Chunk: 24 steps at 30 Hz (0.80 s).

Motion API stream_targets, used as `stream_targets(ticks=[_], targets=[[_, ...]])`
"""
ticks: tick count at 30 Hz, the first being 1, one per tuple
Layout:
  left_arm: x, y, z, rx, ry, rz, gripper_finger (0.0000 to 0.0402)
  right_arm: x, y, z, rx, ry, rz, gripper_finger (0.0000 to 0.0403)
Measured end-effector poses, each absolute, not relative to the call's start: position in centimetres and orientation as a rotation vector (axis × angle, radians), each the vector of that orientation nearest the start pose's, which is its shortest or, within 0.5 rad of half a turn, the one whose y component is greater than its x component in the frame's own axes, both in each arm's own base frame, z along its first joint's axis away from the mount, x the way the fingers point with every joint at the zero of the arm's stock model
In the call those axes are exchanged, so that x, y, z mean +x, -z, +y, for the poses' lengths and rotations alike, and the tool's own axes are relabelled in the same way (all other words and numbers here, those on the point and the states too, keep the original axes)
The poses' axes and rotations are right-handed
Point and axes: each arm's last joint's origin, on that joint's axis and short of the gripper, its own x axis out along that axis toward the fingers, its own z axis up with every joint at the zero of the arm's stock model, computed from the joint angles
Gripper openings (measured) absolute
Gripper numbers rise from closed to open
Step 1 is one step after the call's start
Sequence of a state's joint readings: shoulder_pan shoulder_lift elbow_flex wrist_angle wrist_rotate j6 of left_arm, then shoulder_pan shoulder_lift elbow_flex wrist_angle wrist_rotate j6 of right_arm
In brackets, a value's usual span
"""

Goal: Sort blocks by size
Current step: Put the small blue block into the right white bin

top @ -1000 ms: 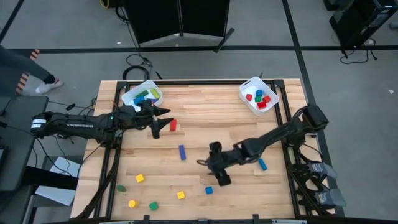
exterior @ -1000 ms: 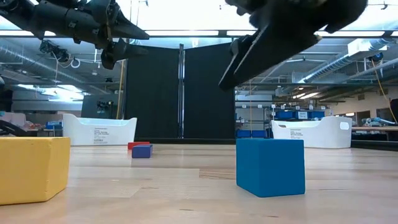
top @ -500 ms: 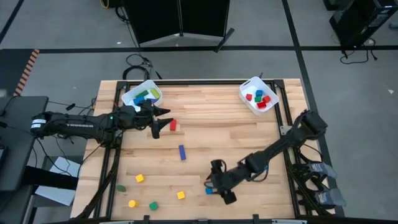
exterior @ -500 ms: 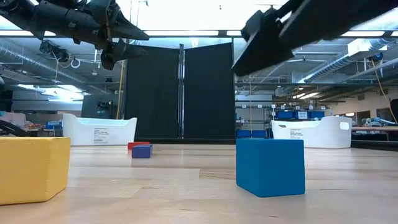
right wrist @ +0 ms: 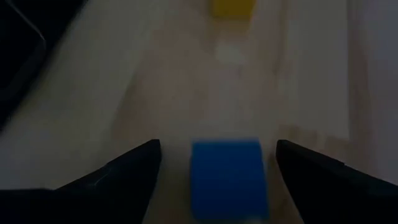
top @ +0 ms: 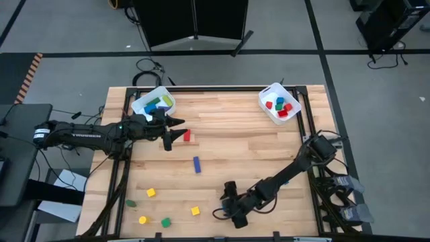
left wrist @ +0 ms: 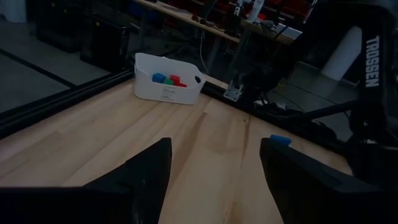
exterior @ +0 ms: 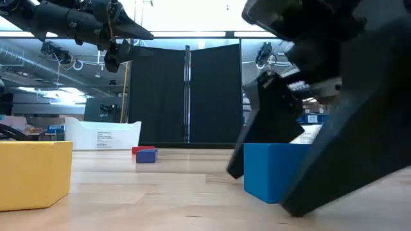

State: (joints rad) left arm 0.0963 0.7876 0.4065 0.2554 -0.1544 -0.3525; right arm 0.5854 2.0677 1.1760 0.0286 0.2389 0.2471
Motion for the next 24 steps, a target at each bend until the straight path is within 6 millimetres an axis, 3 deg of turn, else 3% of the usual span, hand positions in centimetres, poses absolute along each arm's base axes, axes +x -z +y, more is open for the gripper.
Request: stream_targets(ticks=[4, 10, 14, 17, 21, 24], targets=[[17.8, -24.3, 2.2, -0.365, -0.27, 0.078, 0.0253, 34.8, -10.9, 22.0, -0.118, -0.222, 0.829, 0.0286], [17.8, -24.1, 2.1, -0.376, -0.268, 0.096, 0.0253, 34.6, -11.1, 21.4, -0.134, -0.226, 0.879, 0.0144], [17.8, -24.1, 1.8, -0.377, -0.232, 0.108, 0.0253, 34.6, -11.5, 20.9, -0.187, -0.245, 0.888, 0.0141], [17.8, -24.1, 1.5, -0.365, -0.205, 0.116, 0.0253, 34.4, -13.2, 19.8, -0.269, -0.232, 0.884, 0.0141], [17.9, -24.1, 0.9, -0.341, -0.168, 0.125, 0.0253, 33.7, -17.5, 16.3, -0.368, -0.067, 0.878, 0.0141], [17.9, -24.2, 0.2, -0.335, -0.127, 0.116, 0.0253, 32.3, -19.2, 12.8, -0.377, -0.002, 0.868, 0.0141]])
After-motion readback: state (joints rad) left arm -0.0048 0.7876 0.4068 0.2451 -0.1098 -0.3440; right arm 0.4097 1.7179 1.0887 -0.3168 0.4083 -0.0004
